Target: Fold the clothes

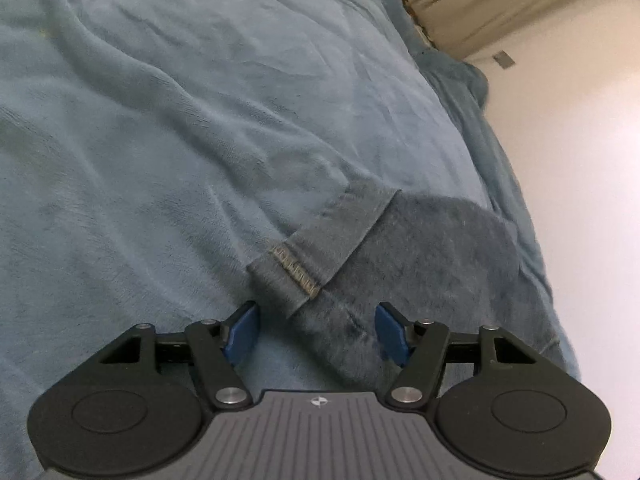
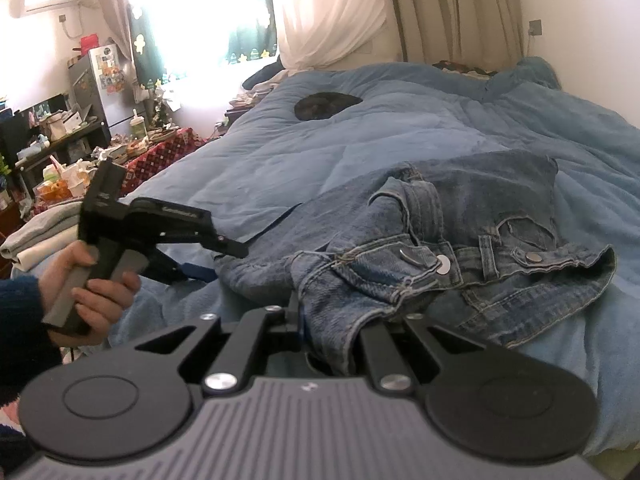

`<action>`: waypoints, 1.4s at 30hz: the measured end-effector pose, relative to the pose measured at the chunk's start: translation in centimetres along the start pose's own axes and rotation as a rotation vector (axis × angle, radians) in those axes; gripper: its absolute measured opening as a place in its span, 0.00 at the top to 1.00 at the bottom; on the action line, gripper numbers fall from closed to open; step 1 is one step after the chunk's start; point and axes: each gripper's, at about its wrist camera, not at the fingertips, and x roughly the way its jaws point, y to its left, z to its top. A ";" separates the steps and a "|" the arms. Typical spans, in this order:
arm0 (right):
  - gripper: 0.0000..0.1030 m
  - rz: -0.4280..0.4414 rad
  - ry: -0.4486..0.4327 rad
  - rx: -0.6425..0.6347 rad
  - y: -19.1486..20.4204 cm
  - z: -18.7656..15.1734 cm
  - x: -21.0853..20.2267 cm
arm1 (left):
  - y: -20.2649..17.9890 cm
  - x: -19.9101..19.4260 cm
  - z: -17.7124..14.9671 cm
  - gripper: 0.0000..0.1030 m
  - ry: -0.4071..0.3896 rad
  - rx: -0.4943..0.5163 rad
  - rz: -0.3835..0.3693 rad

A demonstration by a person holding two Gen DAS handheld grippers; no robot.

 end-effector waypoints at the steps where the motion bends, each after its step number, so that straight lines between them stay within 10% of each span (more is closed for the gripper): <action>1: 0.93 -0.001 0.001 0.000 0.1 0.1 -0.1 | 0.1 0.3 0.2 0.63 0.002 -0.016 -0.001; 3: 0.93 -0.002 0.003 -0.002 0.3 0.4 -0.2 | 0.0 0.4 0.5 0.86 -0.001 -0.035 0.006; 6: 0.93 -0.007 0.000 -0.023 0.9 1.6 -0.4 | -0.6 -0.7 1.3 0.92 -0.031 -0.063 0.006; 22: 0.93 0.026 -0.241 -0.271 5.8 24.5 -6.9 | -13.6 -20.0 14.1 0.94 -0.370 0.135 -0.074; 32: 0.94 0.203 -0.331 -0.358 12.2 38.5 -4.9 | -17.9 -36.0 18.7 0.94 -0.695 0.217 0.081; 37: 0.94 0.286 -0.348 -0.373 14.3 39.6 -2.5 | -18.9 -39.7 16.4 0.94 -0.785 0.241 0.154; 42: 0.94 0.363 -0.211 -0.309 12.0 34.6 2.0 | -15.4 -36.6 11.5 0.94 -0.640 0.154 0.132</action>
